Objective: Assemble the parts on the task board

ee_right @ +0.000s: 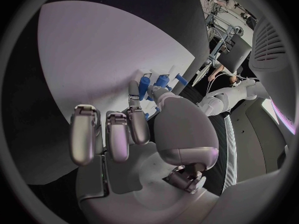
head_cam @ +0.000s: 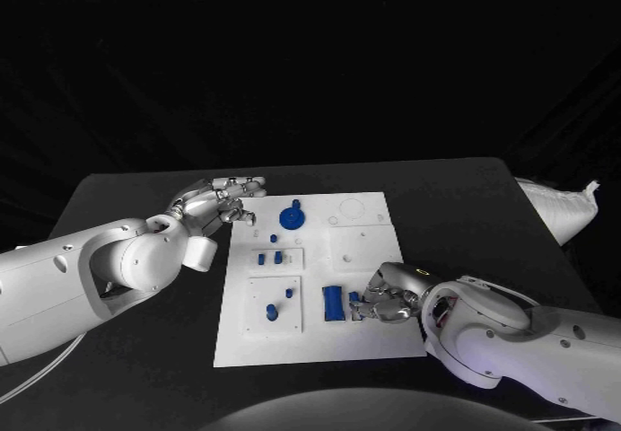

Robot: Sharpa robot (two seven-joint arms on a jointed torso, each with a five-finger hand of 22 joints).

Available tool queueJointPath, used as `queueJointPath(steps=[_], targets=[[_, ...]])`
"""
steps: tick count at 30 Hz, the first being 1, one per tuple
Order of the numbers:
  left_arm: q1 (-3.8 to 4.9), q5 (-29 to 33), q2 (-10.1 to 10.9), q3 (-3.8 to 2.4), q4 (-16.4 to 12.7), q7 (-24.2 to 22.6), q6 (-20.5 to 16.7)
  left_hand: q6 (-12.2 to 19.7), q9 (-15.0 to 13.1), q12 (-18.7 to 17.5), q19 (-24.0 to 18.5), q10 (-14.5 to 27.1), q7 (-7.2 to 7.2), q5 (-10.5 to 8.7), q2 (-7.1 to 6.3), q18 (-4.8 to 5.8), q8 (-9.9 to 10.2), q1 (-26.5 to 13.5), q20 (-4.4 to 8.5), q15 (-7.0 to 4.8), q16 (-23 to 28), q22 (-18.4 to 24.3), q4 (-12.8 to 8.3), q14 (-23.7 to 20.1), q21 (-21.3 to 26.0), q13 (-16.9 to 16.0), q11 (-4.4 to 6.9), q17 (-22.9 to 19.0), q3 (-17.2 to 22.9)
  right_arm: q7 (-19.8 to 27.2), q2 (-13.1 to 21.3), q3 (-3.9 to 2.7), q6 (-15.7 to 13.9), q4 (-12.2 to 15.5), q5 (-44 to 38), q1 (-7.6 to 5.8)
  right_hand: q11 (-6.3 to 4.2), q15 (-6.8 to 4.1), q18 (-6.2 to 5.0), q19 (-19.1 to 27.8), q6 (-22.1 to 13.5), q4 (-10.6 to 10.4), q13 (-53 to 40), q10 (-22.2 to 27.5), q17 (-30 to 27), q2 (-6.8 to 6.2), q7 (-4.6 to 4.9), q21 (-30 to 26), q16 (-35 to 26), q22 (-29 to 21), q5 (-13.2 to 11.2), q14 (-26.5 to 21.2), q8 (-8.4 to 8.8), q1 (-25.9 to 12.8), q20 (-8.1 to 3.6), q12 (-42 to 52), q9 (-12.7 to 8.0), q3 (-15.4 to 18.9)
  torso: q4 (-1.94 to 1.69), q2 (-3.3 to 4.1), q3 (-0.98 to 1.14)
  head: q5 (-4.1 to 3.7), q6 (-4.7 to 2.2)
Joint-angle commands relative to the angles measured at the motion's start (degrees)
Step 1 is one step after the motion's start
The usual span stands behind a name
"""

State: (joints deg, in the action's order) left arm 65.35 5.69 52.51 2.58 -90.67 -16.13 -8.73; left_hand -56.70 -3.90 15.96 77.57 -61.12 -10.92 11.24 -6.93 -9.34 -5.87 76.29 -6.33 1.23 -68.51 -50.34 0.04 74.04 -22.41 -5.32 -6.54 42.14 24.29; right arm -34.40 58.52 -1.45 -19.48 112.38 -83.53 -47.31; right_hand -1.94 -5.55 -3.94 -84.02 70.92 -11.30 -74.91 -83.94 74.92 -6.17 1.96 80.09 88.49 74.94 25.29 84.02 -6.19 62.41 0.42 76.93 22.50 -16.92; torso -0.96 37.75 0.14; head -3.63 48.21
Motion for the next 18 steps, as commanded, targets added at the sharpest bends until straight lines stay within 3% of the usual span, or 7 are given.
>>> queueJointPath(steps=[1,8,18], targets=[[0.03,-0.53,-0.02,-0.03,-0.15,-0.07,1.37,0.47,0.04,0.19,-0.32,0.39,-0.08,0.24,0.26,-0.96,-0.27,0.37,-0.1,-0.05,0.23,0.07,-0.28,-0.56,0.18,-0.06,0.1,-0.08,-0.03,-0.04,-0.15,0.04,1.48,-0.29,0.42,0.08,-0.46,-0.48,0.73,-1.52,0.14,0.03,-8.91,-3.43,13.22,-0.09,-0.02,0.17,0.27,0.05,0.27,5.58,-0.05,-0.58,-0.46,-0.35,0.02,0.47,0.02,0.03,0.02,0.04,0.01],[0.03,-0.65,-0.09,-0.03,-0.11,-0.02,1.5,0.47,0.03,0.2,-0.34,0.43,-0.08,0.24,0.24,-0.95,-0.29,0.39,-0.1,-0.05,0.31,0.08,-0.31,-0.63,0.18,-0.05,0.09,-0.26,-0.02,0.1,-0.57,0.03,1.53,-0.44,0.53,0.08,-0.45,-0.48,0.72,-1.5,0.08,-0.06,-8.9,-3.42,13.19,-0.04,-0.01,0.13,0.25,0.0,0.41,5.57,-0.02,-0.67,-0.47,-0.41,0.05,0.74,0.03,0.0,0.08,0.06,0.04],[0.03,-0.68,-0.11,-0.03,-0.05,0.05,1.49,0.47,0.03,0.2,-0.34,0.43,-0.08,0.24,0.24,-0.95,-0.29,0.39,-0.1,-0.05,0.31,0.08,-0.31,-0.63,0.18,-0.05,0.09,-0.26,-0.02,0.47,-0.73,0.03,1.1,0.3,0.91,0.08,-0.44,-0.46,0.77,-1.55,0.22,-2.3,-9.03,-3.52,13.33,0.48,-0.03,0.27,0.34,0.27,1.43,5.6,0.0,-2.8,-0.47,-0.29,0.42,4.55,0.11,0.01,0.11,-0.01,0.03]])
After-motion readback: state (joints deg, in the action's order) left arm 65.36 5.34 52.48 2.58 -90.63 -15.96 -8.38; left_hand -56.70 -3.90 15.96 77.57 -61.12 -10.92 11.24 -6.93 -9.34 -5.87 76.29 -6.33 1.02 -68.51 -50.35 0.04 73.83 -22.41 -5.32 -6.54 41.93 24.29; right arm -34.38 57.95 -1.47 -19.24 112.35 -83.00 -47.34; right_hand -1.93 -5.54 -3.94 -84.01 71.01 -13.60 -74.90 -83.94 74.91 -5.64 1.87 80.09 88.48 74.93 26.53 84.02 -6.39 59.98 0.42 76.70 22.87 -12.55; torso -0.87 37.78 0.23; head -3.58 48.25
